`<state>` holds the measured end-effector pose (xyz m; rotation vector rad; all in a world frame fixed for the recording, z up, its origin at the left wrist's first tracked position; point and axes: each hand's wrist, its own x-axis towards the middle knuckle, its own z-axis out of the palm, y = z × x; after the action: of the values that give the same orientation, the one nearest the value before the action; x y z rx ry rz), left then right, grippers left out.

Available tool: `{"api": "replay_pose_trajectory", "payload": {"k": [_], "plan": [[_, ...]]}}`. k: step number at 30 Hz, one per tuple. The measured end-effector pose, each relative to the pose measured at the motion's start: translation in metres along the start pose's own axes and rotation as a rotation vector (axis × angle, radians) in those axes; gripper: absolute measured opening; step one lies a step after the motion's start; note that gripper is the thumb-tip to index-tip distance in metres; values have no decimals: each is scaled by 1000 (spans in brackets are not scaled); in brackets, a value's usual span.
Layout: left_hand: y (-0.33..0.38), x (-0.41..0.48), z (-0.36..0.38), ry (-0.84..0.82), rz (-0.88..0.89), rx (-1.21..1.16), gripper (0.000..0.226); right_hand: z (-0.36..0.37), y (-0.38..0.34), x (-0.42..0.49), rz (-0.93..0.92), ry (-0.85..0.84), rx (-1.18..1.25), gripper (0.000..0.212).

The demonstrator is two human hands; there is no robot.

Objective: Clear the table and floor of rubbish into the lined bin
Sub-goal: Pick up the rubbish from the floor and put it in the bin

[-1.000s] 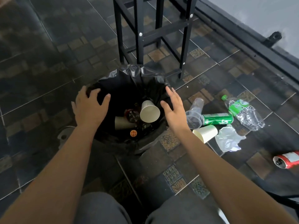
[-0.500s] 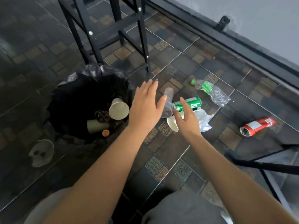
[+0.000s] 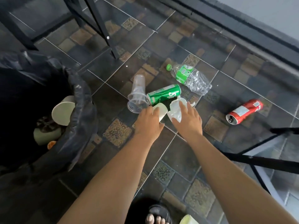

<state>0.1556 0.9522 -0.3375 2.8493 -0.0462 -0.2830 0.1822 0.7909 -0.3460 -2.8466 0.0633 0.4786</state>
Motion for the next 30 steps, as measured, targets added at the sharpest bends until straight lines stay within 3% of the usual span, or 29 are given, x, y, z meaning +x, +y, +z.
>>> {"api": "replay_pose_trajectory", "payload": {"k": [8, 17, 24, 30], "plan": [[6, 1, 20, 3, -77, 35, 61, 22, 15, 13, -7, -94, -31, 52], [9, -14, 7, 72, -77, -95, 64, 17, 17, -5, -26, 67, 78, 41], [10, -32, -41, 259, -108, -367, 72, -11, -8, -25, -84, 298, 276, 39], [-2, -47, -112, 566, -126, -574, 70, -49, -74, -22, -220, 476, 412, 37]]}}
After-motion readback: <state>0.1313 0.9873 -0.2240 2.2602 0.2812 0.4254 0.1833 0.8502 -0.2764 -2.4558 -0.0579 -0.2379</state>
